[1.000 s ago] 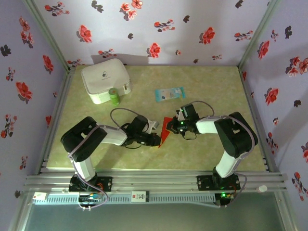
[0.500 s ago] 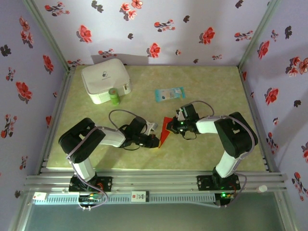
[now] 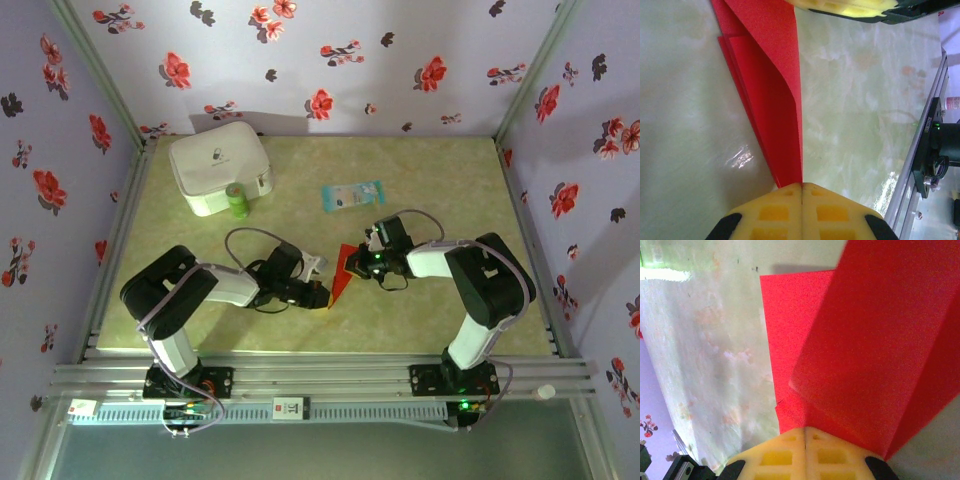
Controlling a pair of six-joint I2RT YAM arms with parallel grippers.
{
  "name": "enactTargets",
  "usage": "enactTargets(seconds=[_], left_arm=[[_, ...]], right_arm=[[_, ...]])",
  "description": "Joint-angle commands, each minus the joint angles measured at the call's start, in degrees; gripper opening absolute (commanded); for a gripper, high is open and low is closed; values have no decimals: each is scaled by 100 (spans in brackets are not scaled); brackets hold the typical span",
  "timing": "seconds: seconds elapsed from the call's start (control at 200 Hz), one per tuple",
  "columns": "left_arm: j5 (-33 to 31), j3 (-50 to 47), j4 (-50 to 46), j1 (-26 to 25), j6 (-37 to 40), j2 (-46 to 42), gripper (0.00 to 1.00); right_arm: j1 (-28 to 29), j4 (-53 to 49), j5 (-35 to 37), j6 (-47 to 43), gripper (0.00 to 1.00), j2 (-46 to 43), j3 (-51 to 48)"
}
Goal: Fold a paper plane with a square sheet of paper (pick it up from the middle)
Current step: Fold the wing for the fifth time at the center of the table.
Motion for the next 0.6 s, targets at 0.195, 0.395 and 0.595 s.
enactTargets(seconds=[0.195, 0.395, 0.595], left_arm=[[454, -176, -635, -121, 232, -177, 6], [472, -128, -789, -168, 317, -114, 6], [498, -93, -1042, -218, 432, -94, 5]], right_arm=[[-43, -550, 771, -27, 2, 185, -192], [-42, -548, 780, -27, 2, 192, -196], [-44, -559, 862, 7, 2, 171, -209]])
